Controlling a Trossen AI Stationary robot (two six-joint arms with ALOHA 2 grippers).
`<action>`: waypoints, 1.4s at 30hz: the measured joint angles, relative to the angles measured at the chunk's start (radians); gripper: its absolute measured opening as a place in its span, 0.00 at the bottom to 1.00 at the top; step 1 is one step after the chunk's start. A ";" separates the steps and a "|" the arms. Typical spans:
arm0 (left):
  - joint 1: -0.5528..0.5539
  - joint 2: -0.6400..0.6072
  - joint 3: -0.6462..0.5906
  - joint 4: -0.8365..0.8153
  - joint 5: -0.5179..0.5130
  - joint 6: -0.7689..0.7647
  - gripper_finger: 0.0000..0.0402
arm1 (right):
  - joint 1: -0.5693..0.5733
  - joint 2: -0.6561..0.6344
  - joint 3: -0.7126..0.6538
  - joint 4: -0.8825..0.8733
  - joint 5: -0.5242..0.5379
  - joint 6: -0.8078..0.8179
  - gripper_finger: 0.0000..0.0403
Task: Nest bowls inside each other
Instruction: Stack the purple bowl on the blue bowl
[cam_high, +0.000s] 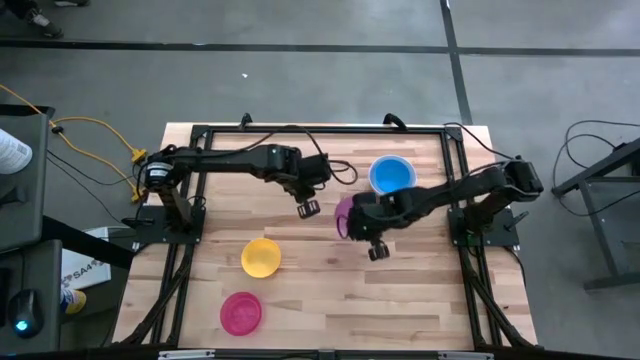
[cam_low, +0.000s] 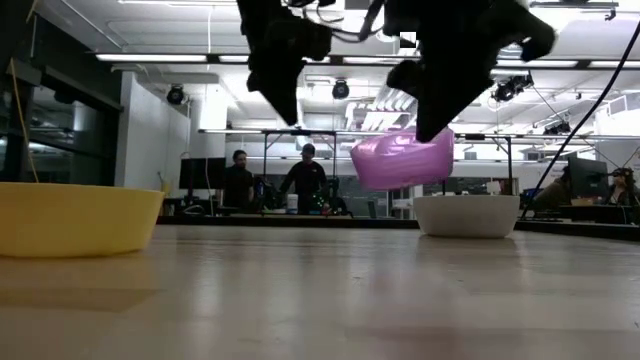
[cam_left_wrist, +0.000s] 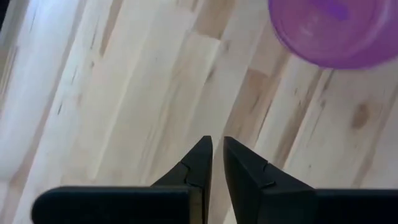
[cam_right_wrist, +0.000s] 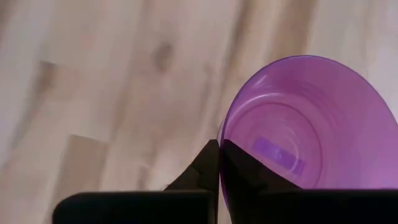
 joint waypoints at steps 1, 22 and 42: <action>0.003 0.000 -0.001 0.006 -0.001 0.001 0.11 | -0.021 0.000 0.000 -0.005 -0.002 0.004 0.01; 0.026 -0.058 -0.365 0.154 -0.042 0.034 0.11 | -0.370 -0.101 -0.028 -0.030 -0.027 0.026 0.01; 0.029 -0.138 -0.430 0.272 -0.005 0.034 0.11 | -0.544 -0.365 -0.355 0.147 -0.082 0.073 0.01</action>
